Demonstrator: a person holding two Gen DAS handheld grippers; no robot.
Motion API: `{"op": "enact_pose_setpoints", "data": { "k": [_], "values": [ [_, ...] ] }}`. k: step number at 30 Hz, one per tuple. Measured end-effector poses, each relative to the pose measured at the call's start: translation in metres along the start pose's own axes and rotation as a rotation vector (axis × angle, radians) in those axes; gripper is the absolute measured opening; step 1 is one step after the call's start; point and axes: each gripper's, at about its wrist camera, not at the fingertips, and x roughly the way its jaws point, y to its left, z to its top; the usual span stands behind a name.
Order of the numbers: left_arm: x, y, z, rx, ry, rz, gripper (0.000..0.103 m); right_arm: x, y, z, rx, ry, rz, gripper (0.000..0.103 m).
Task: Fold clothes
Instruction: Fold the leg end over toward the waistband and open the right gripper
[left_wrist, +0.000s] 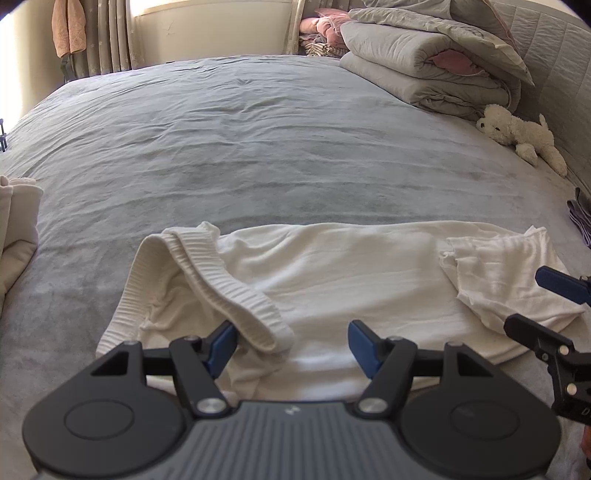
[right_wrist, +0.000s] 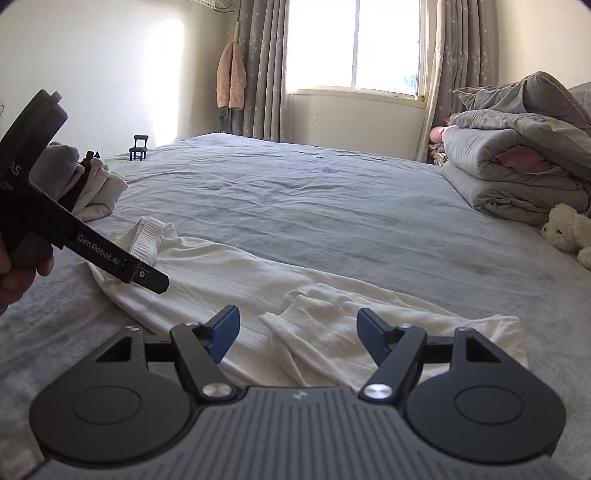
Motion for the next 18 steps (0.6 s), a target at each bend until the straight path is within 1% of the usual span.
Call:
{"op": "enact_pose_setpoints", "data": {
  "k": [2,4,5,6,8,9,10,11,14,17,18],
  "values": [
    [0.000,0.001,0.000,-0.003,-0.001,0.000,0.068,0.004,0.003,0.000,-0.012,0.013,0.014,0.069],
    [-0.001,0.000,-0.001,-0.001,-0.002,0.000,0.068,0.009,0.005,0.001,-0.001,0.024,0.019,0.059],
    [-0.001,0.000,-0.001,0.001,-0.002,-0.001,0.068,0.011,0.005,0.001,0.007,0.029,0.021,0.056],
    [0.000,-0.001,-0.001,0.003,-0.002,-0.002,0.068,0.015,0.006,0.001,0.007,0.041,0.015,0.050],
    [0.000,-0.001,-0.001,0.008,-0.001,-0.001,0.068,0.027,0.009,0.001,-0.016,0.081,-0.011,0.034],
    [0.000,-0.002,-0.001,0.010,-0.001,-0.001,0.068,0.032,0.008,0.000,-0.011,0.099,-0.020,0.014],
    [0.000,-0.002,-0.001,0.009,0.000,0.000,0.068,0.035,0.005,-0.002,0.012,0.114,-0.024,0.007],
    [0.000,-0.001,-0.001,0.009,0.001,0.000,0.068,0.036,0.000,-0.003,0.050,0.121,-0.022,0.007],
    [0.000,0.000,-0.001,0.002,0.001,-0.003,0.068,0.026,-0.022,0.000,0.206,0.104,-0.001,0.006],
    [-0.001,-0.001,-0.001,0.005,-0.001,-0.006,0.068,0.015,-0.057,-0.001,0.468,0.078,0.096,0.006],
    [-0.001,-0.001,-0.001,0.007,-0.001,-0.006,0.068,0.013,-0.065,-0.002,0.528,0.078,0.110,0.006]
  ]
}}
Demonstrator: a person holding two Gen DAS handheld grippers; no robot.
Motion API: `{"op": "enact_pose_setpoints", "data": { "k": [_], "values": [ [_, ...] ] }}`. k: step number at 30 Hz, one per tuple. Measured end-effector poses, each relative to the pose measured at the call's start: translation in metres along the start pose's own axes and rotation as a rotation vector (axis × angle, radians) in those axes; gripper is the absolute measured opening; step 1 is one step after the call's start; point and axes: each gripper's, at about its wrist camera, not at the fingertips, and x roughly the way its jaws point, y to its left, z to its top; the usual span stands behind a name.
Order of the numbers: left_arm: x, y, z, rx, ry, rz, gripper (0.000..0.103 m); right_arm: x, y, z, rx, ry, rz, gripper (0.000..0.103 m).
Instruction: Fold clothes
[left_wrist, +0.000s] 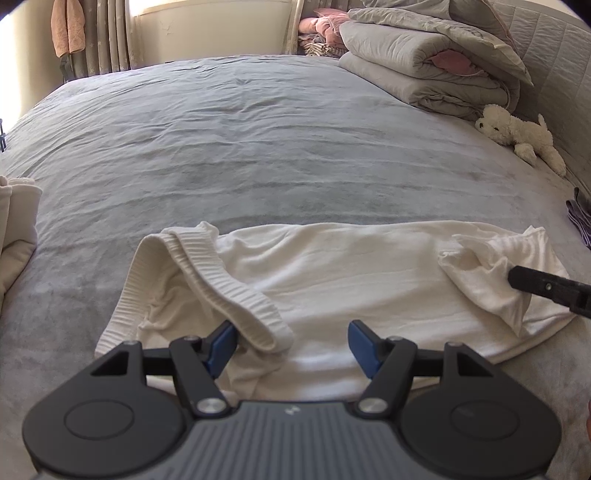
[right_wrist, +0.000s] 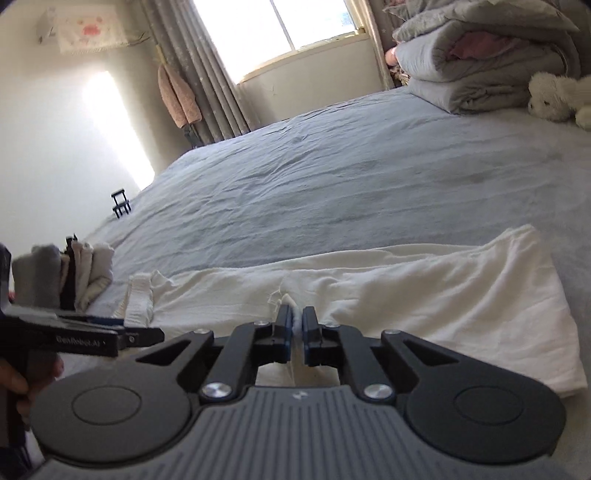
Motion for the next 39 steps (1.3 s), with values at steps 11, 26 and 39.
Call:
{"op": "enact_pose_setpoints", "data": {
  "k": [11,26,39],
  "values": [
    [0.001,0.000,0.000,0.002,0.004,0.003,0.068,0.004,-0.061,-0.010,0.509,0.043,0.113,0.010],
    [0.002,0.000,-0.001,0.008,0.010,0.005,0.068,-0.017,0.020,-0.003,-0.030,-0.055,-0.054,0.018],
    [0.002,0.000,-0.001,0.007,0.011,0.009,0.068,0.010,0.036,-0.026,-0.129,0.040,-0.034,0.018]
  ]
}}
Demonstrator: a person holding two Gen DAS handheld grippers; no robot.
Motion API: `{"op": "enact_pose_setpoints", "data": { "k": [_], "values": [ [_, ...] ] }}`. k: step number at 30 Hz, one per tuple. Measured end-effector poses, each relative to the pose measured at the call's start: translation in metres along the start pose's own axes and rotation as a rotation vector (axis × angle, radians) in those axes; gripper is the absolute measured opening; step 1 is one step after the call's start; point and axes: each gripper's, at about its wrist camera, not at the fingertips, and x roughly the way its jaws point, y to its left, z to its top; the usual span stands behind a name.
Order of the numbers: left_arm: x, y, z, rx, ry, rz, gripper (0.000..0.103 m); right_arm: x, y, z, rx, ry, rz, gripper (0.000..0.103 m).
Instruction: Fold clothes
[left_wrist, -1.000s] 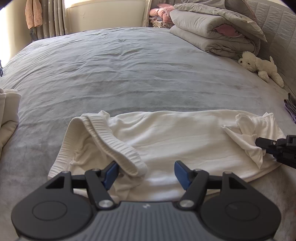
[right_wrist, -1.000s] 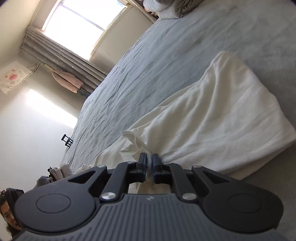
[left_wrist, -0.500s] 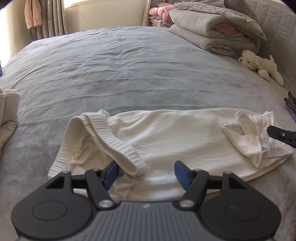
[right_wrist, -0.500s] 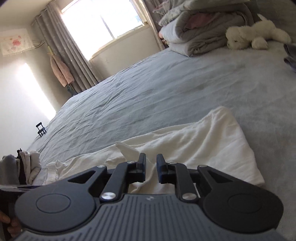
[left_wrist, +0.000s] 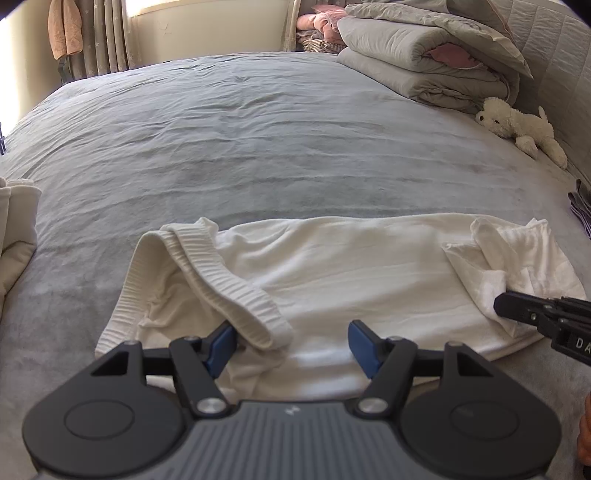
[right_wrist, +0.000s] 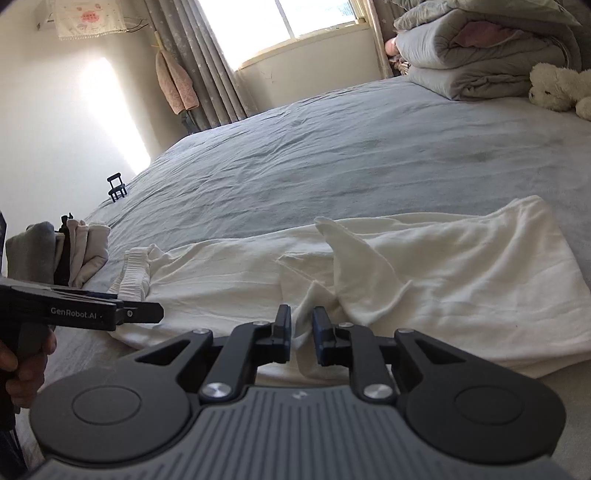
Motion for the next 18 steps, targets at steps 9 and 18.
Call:
{"op": "enact_pose_setpoints", "data": {
  "k": [9,18],
  "values": [
    [0.000,0.001,0.000,-0.006,-0.001,0.000,0.068,-0.002,0.023,-0.003,-0.130,0.018,0.058,0.018],
    [-0.001,0.002,0.001,-0.014,-0.003,-0.004,0.068,-0.031,-0.038,0.021,0.118,-0.166,-0.186,0.075]
  ]
}}
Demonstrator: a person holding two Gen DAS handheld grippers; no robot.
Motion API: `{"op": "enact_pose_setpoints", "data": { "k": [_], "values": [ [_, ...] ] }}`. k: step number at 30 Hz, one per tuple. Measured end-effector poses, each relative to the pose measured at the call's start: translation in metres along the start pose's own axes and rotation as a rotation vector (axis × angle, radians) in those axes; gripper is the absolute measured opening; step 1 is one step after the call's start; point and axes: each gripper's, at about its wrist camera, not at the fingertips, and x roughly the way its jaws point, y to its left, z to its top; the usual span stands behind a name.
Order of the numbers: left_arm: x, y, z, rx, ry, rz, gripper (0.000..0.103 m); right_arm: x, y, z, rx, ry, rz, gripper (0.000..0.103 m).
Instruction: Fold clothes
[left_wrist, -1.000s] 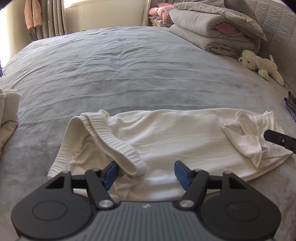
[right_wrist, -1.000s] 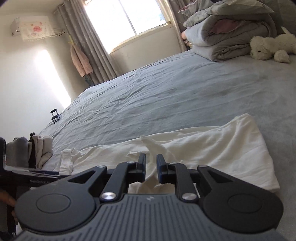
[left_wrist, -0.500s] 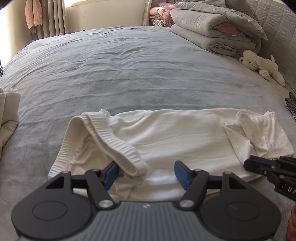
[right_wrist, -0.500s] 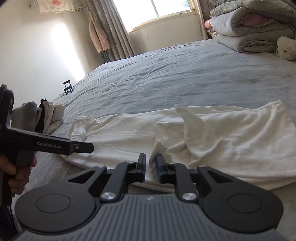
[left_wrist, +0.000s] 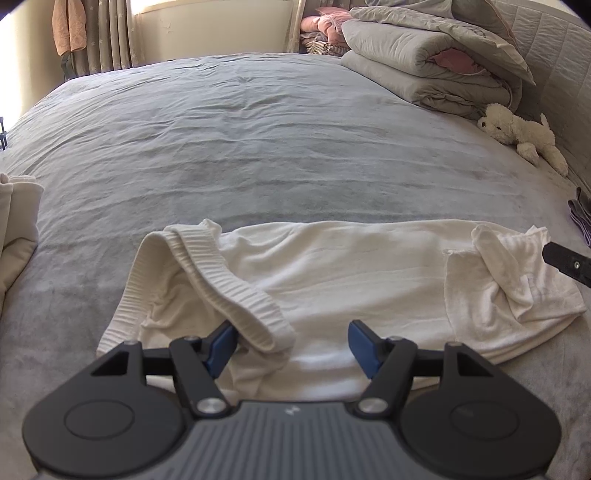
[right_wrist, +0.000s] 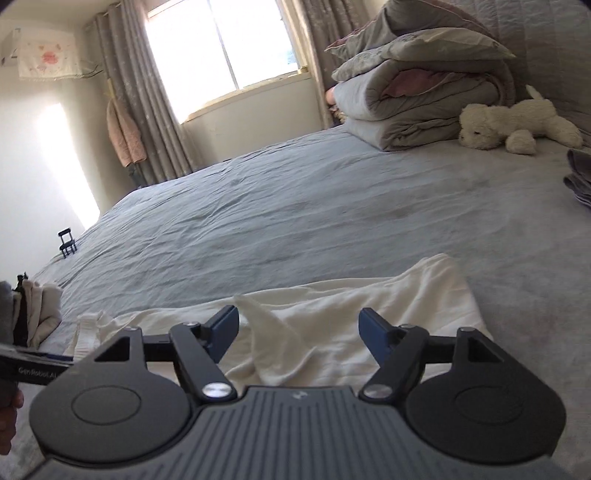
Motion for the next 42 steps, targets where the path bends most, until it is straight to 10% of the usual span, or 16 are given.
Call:
{"op": "enact_pose_setpoints", "data": {
  "k": [5,7,10,17,22,27,33,42],
  "values": [
    [0.000,-0.001,-0.001,0.008,0.001,0.004,0.068,0.014,0.017,-0.010,-0.103,0.068,0.036,0.070],
    [0.000,-0.001,-0.001,0.008,0.001,0.004,0.068,0.020,0.031,-0.016,-0.178,0.096,0.033,0.035],
    [0.000,0.000,0.000,0.003,0.000,0.002,0.068,0.026,0.033,-0.024,-0.198,0.103,0.020,0.011],
    [-0.001,0.000,0.000,0.004,-0.001,0.000,0.068,0.013,0.050,-0.025,-0.289,0.093,0.172,0.011],
    [-0.001,0.001,0.001,-0.003,-0.002,-0.001,0.068,0.010,0.029,-0.013,-0.214,0.034,0.016,0.041],
    [-0.001,-0.001,0.000,0.006,-0.001,0.000,0.068,0.025,-0.012,-0.012,0.032,0.112,0.023,0.044],
    [-0.001,0.000,0.000,0.004,-0.002,0.002,0.068,0.018,0.032,-0.022,-0.165,0.072,0.099,0.007],
    [-0.001,0.000,0.000,0.005,0.000,0.003,0.068,0.005,0.067,-0.034,-0.381,0.035,0.086,0.015]
  ]
}}
